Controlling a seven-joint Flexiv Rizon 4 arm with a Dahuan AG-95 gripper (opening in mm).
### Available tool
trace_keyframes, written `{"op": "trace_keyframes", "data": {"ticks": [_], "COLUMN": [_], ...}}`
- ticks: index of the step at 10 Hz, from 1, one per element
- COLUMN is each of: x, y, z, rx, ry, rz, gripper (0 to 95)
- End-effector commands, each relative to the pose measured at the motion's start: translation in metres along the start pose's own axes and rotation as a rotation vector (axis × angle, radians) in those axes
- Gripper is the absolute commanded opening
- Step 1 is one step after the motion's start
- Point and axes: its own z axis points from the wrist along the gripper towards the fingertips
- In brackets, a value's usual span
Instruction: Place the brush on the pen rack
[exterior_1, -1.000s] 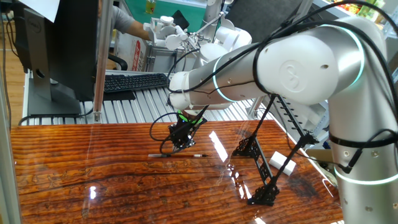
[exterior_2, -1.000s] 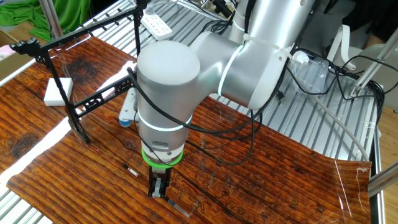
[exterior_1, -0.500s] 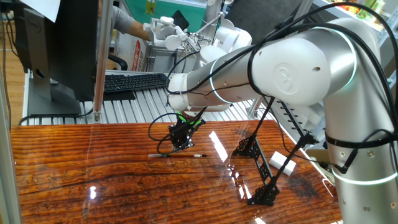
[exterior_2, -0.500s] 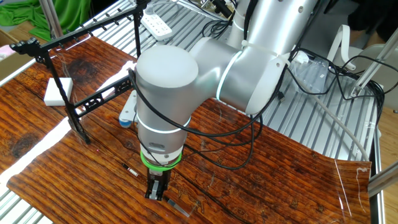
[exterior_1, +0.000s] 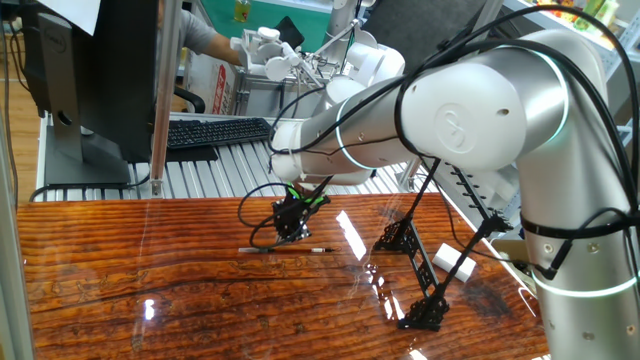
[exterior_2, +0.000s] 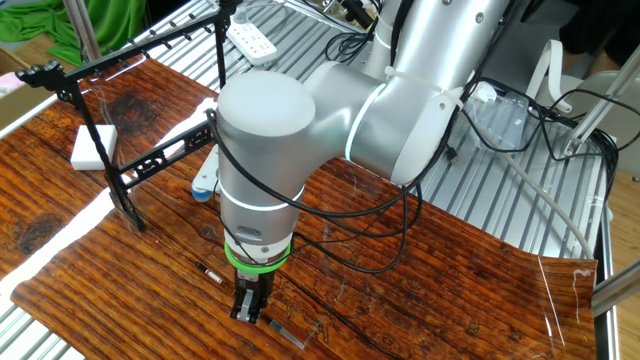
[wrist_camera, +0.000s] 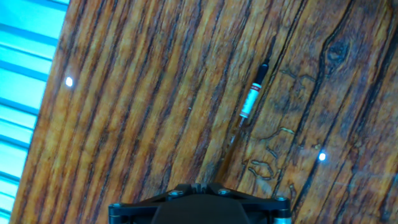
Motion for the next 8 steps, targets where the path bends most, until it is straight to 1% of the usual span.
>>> {"op": "trace_keyframes", "data": {"ticks": [1, 5, 8], "x": [-0.0002, -0.0001, 0.0001], "y": [-0.0002, 0.0002, 0.0011], "z": [-0.0001, 0.0018, 0.0054], "rx": [-0.005, -0.014, -0.023], "ry": [-0.006, -0.010, -0.023], "rz": [0.008, 0.034, 0.046], "gripper": [0.0, 0.0, 0.0]}}
